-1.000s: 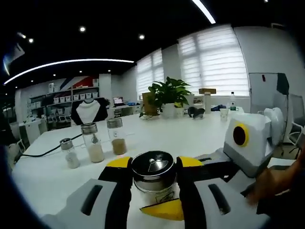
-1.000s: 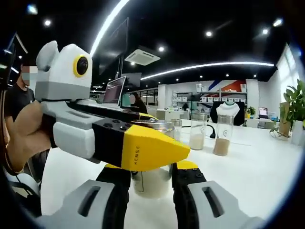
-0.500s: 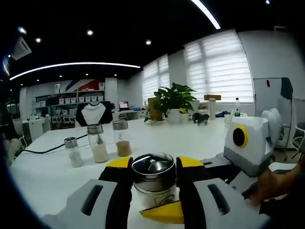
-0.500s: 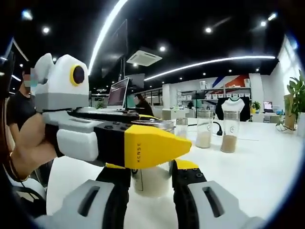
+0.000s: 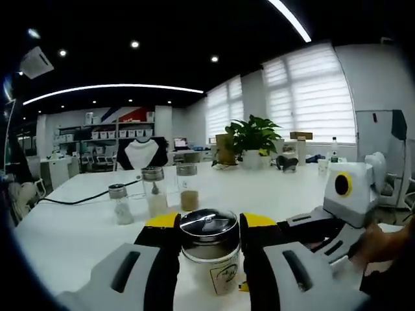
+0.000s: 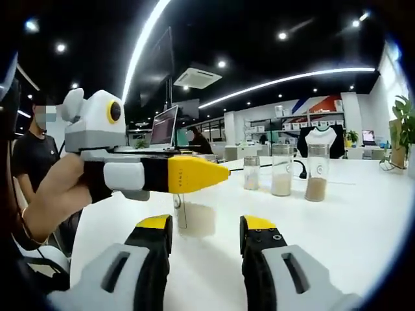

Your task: Rotate the seasoning bottle until the label or dispensing opening points toward the visible target arrow and the bottle remains upright within the marked orientation range

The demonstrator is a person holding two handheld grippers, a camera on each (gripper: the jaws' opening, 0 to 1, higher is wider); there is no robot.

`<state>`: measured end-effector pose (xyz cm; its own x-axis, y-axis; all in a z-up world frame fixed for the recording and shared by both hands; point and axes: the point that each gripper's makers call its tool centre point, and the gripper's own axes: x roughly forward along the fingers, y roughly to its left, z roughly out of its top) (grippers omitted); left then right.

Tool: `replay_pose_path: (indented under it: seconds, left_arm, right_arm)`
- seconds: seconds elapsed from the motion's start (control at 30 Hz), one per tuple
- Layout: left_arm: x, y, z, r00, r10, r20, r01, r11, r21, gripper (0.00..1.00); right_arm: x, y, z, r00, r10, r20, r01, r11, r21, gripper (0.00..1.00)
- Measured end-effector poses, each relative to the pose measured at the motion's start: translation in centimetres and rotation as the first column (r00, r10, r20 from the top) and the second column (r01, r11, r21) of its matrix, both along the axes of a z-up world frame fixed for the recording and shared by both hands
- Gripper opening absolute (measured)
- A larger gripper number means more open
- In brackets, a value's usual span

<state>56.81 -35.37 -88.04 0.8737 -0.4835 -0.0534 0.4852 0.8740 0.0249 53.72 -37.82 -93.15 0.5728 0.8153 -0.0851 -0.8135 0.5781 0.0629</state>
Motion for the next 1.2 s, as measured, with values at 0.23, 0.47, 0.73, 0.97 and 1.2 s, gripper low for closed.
replay_pose_path:
  seconds: [0.23, 0.47, 0.73, 0.97, 1.2]
  left_arm:
    - [0.5, 3.6, 0.1, 0.995, 0.099, 0.009, -0.099, 0.995, 0.012, 0.38]
    - [0.6, 6.7, -0.3, 0.985, 0.172, 0.008, -0.172, 0.985, 0.022, 0.38]
    - [0.5, 9.4, -0.8, 0.971, 0.238, 0.001, -0.238, 0.971, 0.029, 0.38]
    - [0.3, 11.3, -1.3, 0.960, 0.280, -0.010, -0.280, 0.960, 0.024, 0.38]
    - [0.2, 12.2, -2.0, 0.952, 0.305, -0.026, -0.304, 0.952, 0.035, 0.38]
  right_arm:
    - [0.3, -0.6, 0.4, 1.000, -0.017, -0.008, 0.017, 1.000, 0.022, 0.45]
    - [0.5, -1.6, 0.9, 0.999, -0.035, -0.023, 0.036, 0.999, 0.035, 0.54]
    - [0.2, -2.6, 2.5, 0.998, -0.057, -0.008, 0.058, 0.997, 0.054, 0.65]
    - [0.4, -3.5, 2.9, 0.996, -0.084, -0.005, 0.084, 0.995, 0.052, 0.65]
    - [0.6, -3.5, 1.8, 0.995, -0.092, -0.027, 0.093, 0.995, 0.032, 0.65]
